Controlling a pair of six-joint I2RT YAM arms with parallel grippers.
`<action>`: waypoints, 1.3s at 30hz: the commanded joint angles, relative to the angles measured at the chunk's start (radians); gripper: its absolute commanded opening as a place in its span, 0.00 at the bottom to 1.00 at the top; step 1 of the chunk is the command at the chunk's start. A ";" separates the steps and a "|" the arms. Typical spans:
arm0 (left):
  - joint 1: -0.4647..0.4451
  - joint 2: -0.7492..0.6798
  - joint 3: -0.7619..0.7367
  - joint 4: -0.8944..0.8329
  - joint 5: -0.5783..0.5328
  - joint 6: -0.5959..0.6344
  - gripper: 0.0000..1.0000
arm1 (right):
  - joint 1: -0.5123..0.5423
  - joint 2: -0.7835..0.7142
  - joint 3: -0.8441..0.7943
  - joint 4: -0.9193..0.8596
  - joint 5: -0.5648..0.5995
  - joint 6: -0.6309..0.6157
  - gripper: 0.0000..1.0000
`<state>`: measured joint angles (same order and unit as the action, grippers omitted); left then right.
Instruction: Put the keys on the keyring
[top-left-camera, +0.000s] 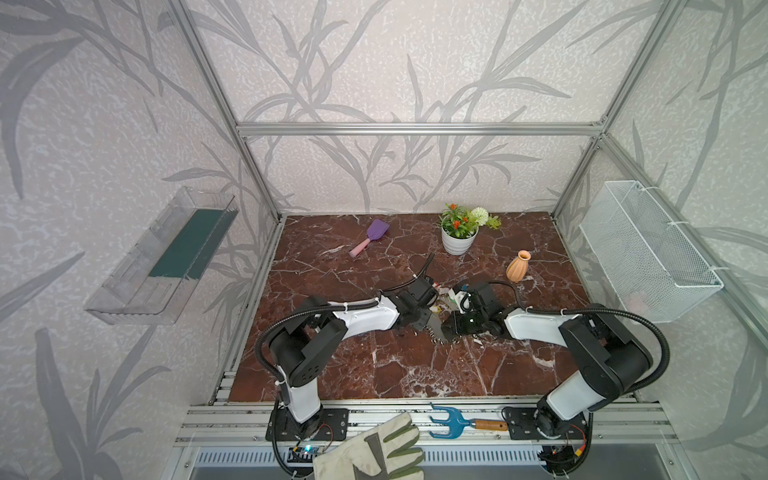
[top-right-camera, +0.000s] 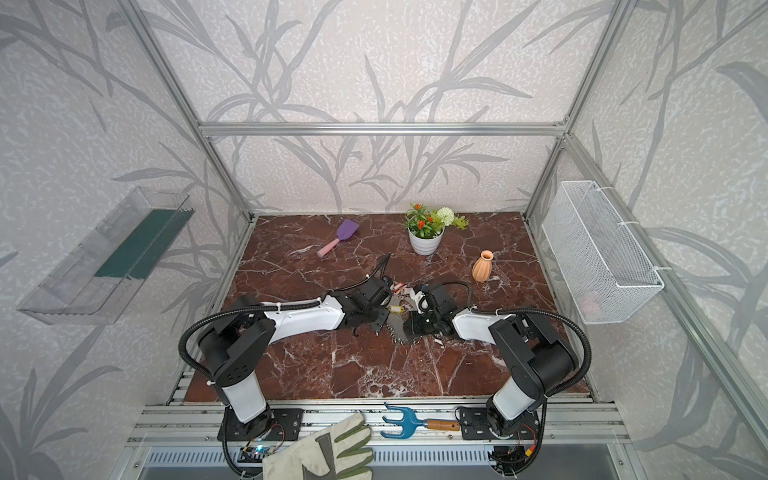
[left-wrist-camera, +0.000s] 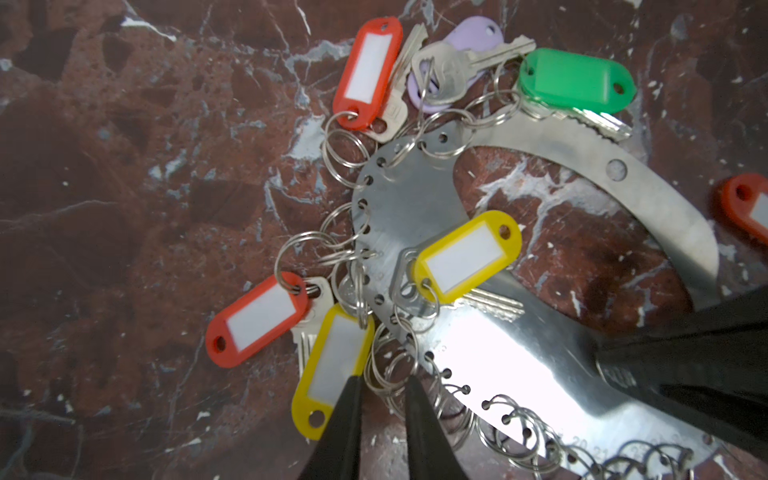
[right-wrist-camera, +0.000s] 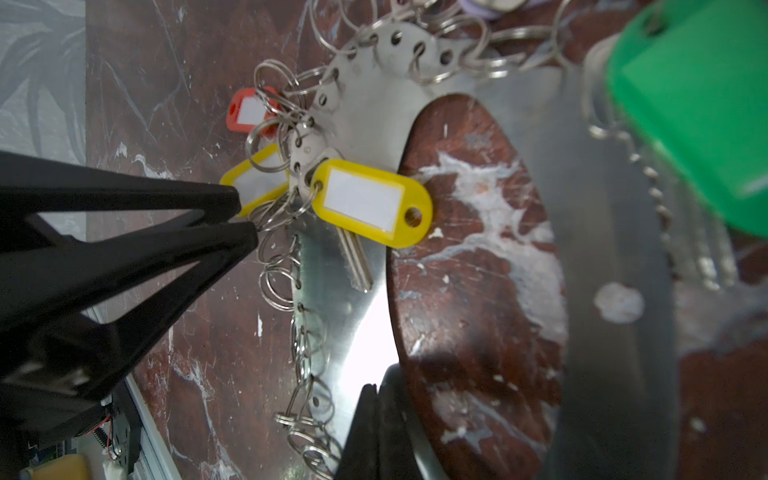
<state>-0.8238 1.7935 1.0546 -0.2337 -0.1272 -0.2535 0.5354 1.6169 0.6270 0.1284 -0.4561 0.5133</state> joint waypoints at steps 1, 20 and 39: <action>0.000 0.022 0.037 -0.039 -0.080 -0.016 0.21 | 0.001 0.032 0.010 -0.041 -0.003 -0.013 0.00; 0.043 -0.207 -0.200 0.133 0.144 0.023 0.24 | 0.001 0.037 0.018 -0.052 -0.033 -0.018 0.00; 0.025 -0.157 -0.250 0.318 0.206 0.082 0.12 | 0.001 0.052 0.003 -0.009 -0.061 -0.009 0.00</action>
<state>-0.7929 1.6398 0.7849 0.0448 0.1211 -0.1600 0.5354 1.6463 0.6422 0.1375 -0.5236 0.5049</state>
